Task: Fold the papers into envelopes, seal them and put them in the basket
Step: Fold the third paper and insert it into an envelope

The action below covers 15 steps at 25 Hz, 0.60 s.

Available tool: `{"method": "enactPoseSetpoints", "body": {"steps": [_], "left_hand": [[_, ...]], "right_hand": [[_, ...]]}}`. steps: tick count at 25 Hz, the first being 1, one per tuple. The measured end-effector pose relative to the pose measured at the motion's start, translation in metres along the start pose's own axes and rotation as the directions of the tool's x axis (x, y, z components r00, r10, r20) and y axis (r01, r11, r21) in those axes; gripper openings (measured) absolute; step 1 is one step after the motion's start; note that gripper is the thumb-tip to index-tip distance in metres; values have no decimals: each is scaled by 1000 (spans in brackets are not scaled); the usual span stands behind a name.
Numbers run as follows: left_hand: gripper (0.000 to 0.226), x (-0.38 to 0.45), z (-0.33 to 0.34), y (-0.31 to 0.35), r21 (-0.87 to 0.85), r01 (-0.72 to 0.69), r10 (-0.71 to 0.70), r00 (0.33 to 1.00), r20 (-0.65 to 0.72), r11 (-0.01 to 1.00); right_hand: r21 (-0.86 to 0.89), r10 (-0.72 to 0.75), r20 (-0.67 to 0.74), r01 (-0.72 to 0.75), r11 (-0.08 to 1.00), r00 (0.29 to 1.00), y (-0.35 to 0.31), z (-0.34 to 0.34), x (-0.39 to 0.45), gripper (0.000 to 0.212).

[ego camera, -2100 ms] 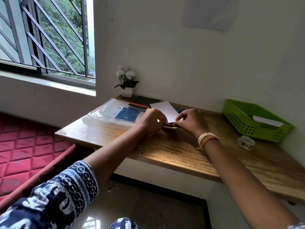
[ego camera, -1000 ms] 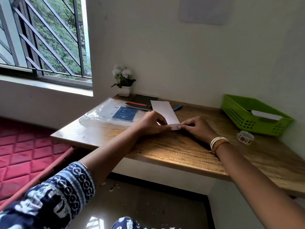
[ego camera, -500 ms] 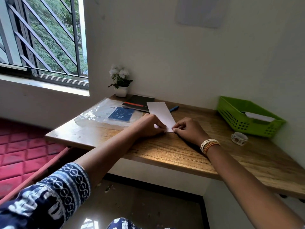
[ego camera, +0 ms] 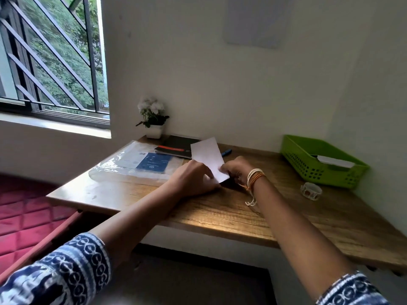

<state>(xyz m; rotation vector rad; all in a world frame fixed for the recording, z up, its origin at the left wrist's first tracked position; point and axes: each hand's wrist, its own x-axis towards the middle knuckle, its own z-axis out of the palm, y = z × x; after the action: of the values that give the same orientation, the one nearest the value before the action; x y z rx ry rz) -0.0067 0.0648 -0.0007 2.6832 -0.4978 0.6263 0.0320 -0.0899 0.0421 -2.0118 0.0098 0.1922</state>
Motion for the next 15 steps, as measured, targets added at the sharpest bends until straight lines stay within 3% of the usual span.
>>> {"method": "enactPoseSetpoints", "body": {"steps": [3,6,9,11,13,15], "left_hand": [[36,1,-2,3,168,-29,50,992,-119,985],[25,-1,-2,3,193,-125,191,907,-375,973],[15,2,-2,-8,-85,-181,92,787,-610,980],[11,6,-11,-14,-279,-162,-85,711,-698,946],[24,9,-22,-23,-505,-134,-305,658,-689,853],[23,8,-27,-28,-727,-175,-478,648,-593,665]], "right_hand": [[157,-45,15,42,987,999,1,6,3,4],[279,-169,-22,169,945,985,-2,3,1,18],[380,-230,-23,221,898,973,-4,-2,-6,32],[390,-240,-29,232,891,970,-1,-7,0,37],[349,-235,-95,253,902,967,4,-11,9,30],[259,-227,-174,267,928,958,10,-18,21,32]]}}
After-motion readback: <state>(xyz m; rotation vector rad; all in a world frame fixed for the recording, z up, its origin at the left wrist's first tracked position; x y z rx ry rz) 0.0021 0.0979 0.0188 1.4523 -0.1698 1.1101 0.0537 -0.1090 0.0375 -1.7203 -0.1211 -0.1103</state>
